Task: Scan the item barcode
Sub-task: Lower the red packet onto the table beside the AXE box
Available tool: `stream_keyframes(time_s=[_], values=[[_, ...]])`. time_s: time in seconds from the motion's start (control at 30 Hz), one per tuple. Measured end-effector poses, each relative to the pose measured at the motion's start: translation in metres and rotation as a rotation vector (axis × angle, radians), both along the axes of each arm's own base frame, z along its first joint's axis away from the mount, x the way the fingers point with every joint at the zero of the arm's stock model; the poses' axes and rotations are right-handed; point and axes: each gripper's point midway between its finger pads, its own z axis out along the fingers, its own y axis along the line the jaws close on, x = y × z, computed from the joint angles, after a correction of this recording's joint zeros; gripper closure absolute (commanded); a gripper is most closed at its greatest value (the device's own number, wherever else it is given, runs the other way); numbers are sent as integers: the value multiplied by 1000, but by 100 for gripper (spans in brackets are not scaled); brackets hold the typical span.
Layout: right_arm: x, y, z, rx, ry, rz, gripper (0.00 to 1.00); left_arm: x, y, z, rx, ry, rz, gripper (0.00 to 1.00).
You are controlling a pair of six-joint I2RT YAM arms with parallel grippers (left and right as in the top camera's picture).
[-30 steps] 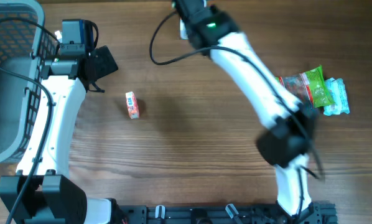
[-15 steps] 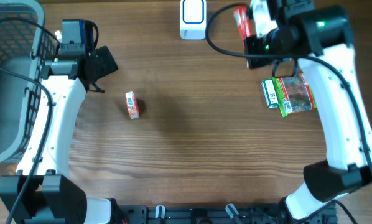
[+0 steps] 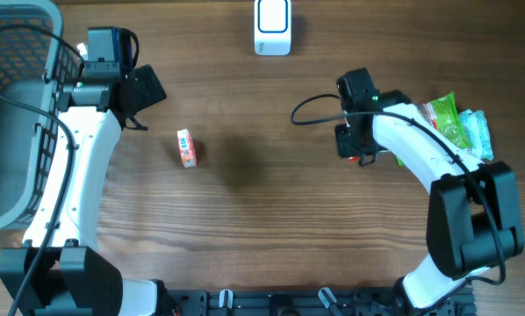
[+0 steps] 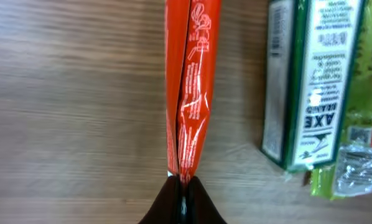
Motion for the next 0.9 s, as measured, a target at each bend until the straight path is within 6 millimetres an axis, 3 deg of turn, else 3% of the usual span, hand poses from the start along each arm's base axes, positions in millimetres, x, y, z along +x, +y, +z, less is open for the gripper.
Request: stream_keyframes(time_s=[0.13, 0.27, 0.3, 0.33, 0.37, 0.53, 0.67, 0.7, 0.77, 0.9], values=[[-2, -21, -10, -96, -45, -84, 95, 0, 0, 0, 0, 0, 0, 0], [2, -40, -6, -180, -92, -157, 95, 0, 0, 0, 0, 0, 0, 0], [3, -44, -5, -191, -96, -168, 86, 0, 0, 0, 0, 0, 0, 0], [3, -47, -5, -200, -98, -175, 72, 0, 0, 0, 0, 0, 0, 0], [4, -50, -4, -208, -102, -182, 66, 0, 0, 0, 0, 0, 0, 0], [1, -55, -3, -241, -86, -152, 62, 0, 0, 0, 0, 0, 0, 0], [0, -54, 8, -247, -52, -134, 47, 0, 0, 0, 0, 0, 0, 0], [5, -48, 16, -213, -51, -126, 41, 0, 0, 0, 0, 0, 0, 0], [20, -19, 30, -61, -56, -87, 40, 0, 0, 0, 0, 0, 0, 0], [41, 78, 59, 377, -108, 53, 39, 0, 0, 0, 0, 0, 0, 0]])
